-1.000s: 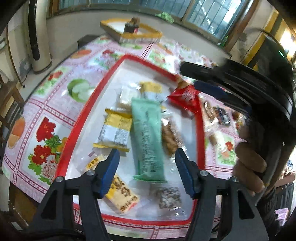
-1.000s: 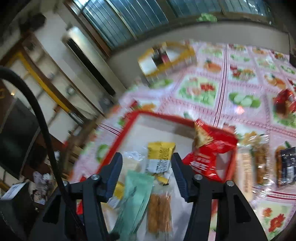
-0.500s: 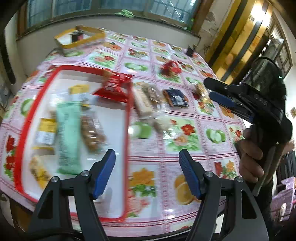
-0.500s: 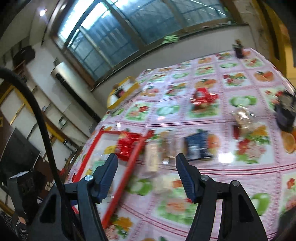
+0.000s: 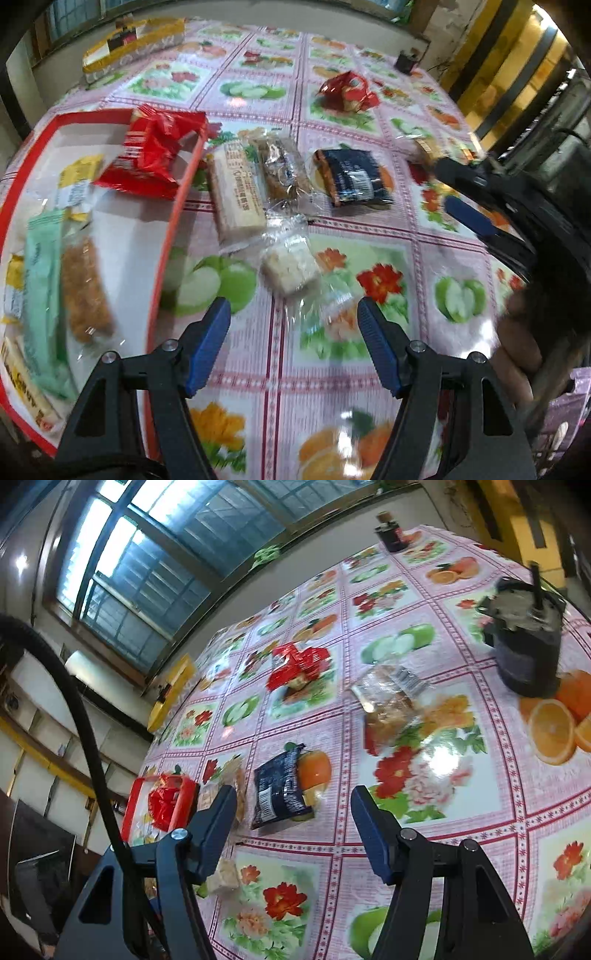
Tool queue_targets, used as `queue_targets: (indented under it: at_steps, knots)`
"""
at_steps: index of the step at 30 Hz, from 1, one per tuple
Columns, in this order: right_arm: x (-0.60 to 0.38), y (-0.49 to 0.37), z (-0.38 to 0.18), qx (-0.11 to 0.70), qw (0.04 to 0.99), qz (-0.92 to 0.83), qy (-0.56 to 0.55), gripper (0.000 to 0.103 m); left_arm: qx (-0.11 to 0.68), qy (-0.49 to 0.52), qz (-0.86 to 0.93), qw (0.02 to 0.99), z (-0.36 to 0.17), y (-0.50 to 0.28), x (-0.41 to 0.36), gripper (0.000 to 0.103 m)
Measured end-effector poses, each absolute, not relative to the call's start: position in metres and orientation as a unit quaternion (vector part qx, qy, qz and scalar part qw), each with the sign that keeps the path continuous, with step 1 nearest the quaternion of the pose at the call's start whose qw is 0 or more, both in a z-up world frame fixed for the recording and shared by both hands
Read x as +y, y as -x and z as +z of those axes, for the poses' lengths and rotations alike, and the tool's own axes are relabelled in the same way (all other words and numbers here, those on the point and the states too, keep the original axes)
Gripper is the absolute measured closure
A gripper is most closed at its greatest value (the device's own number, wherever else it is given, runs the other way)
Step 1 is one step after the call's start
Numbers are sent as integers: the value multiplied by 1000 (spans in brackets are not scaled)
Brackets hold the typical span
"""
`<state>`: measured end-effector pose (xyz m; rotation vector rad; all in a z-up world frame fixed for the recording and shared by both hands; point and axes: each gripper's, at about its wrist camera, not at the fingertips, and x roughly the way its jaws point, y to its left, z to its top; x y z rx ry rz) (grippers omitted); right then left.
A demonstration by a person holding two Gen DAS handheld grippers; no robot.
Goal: Organize snacks
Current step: 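Grasp the dark blue snack bag with the right gripper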
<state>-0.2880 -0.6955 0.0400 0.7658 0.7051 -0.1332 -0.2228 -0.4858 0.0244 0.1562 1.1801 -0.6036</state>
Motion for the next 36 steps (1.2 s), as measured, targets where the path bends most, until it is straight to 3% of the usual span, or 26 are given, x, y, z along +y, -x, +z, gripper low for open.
queue_targets:
  at_steps: [3, 6, 8, 14, 28, 36]
  knots:
    - [-694, 291, 39, 338, 863, -72, -368, 38, 561, -76, -259, 783, 14, 212, -499, 32]
    - [-694, 290, 38, 340, 863, -70, -368, 38, 558, -95, -237, 789, 7, 211, -508, 41]
    - [-695, 287, 37, 342, 864, -67, -364, 38, 541, -114, -231, 801, 8, 215, -512, 56]
    - [-688, 276, 31, 362, 865, -46, -346, 38, 526, -116, -254, 803, 12, 225, -503, 67]
    - [-656, 254, 23, 418, 868, -55, -262, 37, 521, -14, -316, 793, 59, 258, -413, 68]
    - [-651, 201, 26, 466, 851, -88, -226, 37, 509, 39, -307, 803, 74, 252, -358, 68]
